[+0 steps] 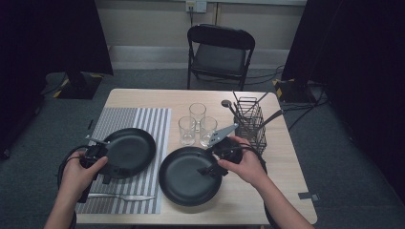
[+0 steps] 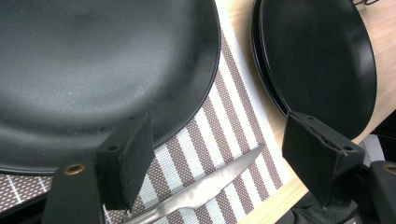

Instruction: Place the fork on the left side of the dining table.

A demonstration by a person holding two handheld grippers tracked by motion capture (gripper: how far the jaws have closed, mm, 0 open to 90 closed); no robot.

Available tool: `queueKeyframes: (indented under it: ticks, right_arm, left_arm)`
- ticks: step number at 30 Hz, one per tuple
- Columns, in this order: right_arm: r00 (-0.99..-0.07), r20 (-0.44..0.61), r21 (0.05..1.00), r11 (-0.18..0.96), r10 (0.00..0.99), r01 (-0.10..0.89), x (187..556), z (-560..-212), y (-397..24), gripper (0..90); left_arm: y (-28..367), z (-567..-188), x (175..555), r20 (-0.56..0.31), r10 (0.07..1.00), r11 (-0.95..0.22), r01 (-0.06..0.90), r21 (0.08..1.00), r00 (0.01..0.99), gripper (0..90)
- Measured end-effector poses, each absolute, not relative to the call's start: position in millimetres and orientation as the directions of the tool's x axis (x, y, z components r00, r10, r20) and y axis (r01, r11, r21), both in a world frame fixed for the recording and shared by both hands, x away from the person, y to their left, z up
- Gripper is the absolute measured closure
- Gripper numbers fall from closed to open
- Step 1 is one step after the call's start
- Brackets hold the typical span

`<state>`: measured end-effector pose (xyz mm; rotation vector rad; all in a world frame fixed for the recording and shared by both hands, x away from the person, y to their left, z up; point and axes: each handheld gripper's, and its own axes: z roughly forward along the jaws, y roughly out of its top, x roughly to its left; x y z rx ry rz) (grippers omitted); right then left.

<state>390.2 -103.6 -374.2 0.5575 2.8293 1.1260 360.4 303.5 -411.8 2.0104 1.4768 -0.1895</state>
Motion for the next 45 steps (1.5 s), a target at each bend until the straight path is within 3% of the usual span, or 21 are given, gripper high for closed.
queueKeyframes:
  ticks: [32,45]
  right_arm:
    - [-0.925,0.072,0.675,0.665,0.372,0.320,386.2,-341.3,-140.6,18.5]
    - [-0.910,0.060,0.673,0.657,0.410,0.340,390.1,-330.6,-159.1,22.3]
  left_arm:
    - [301.2,-415.5,359.8,-0.461,0.805,-0.193,0.899,0.393,0.374,25.0]
    - [302.1,-415.0,359.7,-0.467,0.804,-0.181,0.900,0.398,0.368,24.9]
